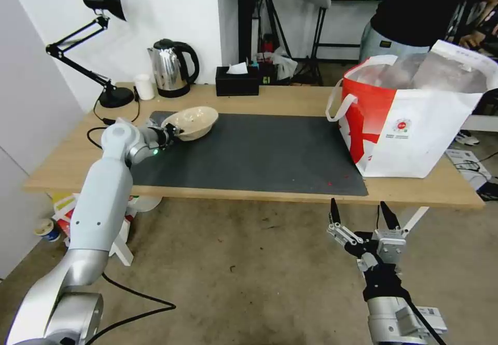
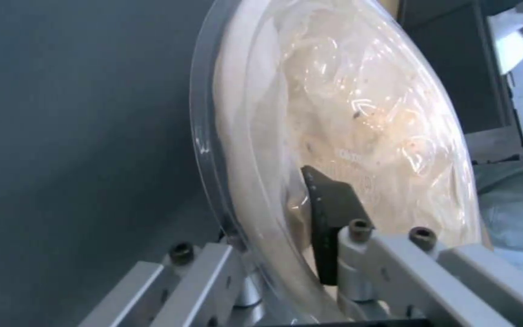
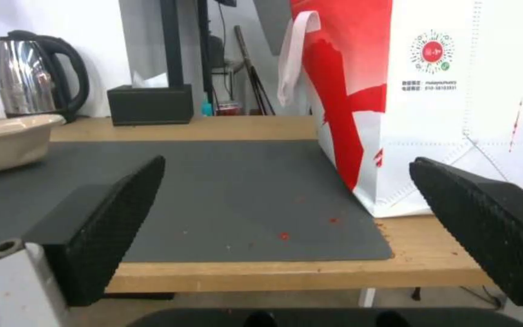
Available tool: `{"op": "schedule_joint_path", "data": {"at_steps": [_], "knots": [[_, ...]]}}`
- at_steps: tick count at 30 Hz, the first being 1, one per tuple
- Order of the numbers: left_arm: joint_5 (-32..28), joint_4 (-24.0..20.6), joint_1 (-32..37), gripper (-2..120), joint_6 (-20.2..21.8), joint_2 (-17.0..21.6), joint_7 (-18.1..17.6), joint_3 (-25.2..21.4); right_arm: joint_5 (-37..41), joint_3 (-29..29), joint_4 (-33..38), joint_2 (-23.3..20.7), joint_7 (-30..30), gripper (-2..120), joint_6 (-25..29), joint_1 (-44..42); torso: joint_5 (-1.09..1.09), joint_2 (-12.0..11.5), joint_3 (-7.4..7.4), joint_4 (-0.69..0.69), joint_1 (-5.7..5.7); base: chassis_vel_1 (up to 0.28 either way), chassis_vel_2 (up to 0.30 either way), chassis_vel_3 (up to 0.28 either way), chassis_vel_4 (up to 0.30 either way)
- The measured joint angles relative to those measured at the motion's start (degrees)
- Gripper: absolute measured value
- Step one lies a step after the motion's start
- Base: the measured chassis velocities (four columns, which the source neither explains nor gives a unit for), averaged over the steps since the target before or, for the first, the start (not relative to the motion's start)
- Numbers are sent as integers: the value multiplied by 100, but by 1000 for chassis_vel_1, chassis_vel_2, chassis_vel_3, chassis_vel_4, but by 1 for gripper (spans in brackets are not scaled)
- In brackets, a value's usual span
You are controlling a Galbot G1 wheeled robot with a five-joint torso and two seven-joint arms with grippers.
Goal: Pick up the trash from the table and place it into the takeout bag.
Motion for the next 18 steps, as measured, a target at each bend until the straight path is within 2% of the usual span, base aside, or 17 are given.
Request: {"op": "schedule_joint_path", "data": {"at_steps": [6,7,10,16,17,18], "knots": [[-87,-740,126,7,-174,261,36,-30,0,0,0,0,0,100,0,0,1,0,0,0,0,0,0,0,0],[-87,-740,126,7,-174,261,36,-30,0,0,0,0,0,100,0,0,1,0,0,0,0,0,0,0,0],[-238,-1280,43,7,-316,466,87,-4,0,0,0,0,0,100,0,0,0,0,0,1,-1,0,0,0,0],[-510,-1737,-294,7,-464,728,105,123,0,0,0,0,0,100,0,0,1,0,0,0,0,0,0,0,0],[-557,-1812,-434,7,-502,824,211,196,0,0,0,0,0,100,0,0,0,0,0,-1,0,0,0,0,0],[-513,-1811,-629,7,-627,943,519,299,0,0,0,0,0,100,0,0,3,1,-1,-1,-1,0,0,0,0]]}}
